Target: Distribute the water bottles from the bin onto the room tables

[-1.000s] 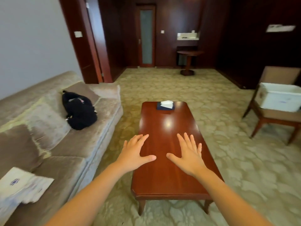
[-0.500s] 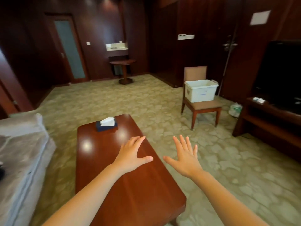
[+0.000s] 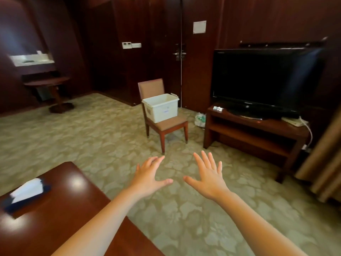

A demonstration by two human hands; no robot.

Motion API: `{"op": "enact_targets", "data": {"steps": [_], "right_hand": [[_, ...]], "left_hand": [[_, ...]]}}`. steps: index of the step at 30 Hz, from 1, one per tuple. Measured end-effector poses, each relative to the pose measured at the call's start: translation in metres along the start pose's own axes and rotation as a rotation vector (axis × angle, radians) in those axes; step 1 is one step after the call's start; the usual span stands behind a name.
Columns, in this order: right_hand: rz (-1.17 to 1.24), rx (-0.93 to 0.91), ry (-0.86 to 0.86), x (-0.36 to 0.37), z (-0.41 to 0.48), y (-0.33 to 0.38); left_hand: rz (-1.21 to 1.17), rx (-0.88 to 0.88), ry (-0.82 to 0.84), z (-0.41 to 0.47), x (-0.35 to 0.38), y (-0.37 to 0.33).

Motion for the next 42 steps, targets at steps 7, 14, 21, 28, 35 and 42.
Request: {"op": "enact_targets", "data": {"steps": [7,14,21,28,35,42], "right_hand": [[-0.042,-0.001,0.02,-0.005,0.125,-0.068],[-0.055,-0.088,0.044,-0.025,0.266,-0.126],[-0.013,-0.155,0.111,-0.01,0.369,-0.155],[-0.029,-0.229,0.153,0.017,0.49,-0.158],[-0.031,-0.216,0.167,0.035,0.646,-0.162],[-0.003,-0.183,0.167,0.053,0.778,-0.168]], "left_hand": [[-0.034,-0.048,0.007,0.134,0.031,-0.013],[-0.09,-0.134,-0.026,0.269,0.042,-0.035],[-0.091,-0.204,-0.034,0.36,0.045,-0.03],[-0.089,-0.265,-0.076,0.464,0.045,0.015],[-0.069,-0.271,-0.066,0.606,0.038,0.078],[-0.045,-0.274,-0.032,0.736,0.026,0.128]]}}
Point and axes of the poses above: each hand's wrist, its own z-axis towards the middle knuckle, its own x-axis out of the palm, y = z × x, the point moved 9 cm from there along z, towards the middle knuckle, and after that the axes turned 3 degrees about -y, right-handed, at the moved point
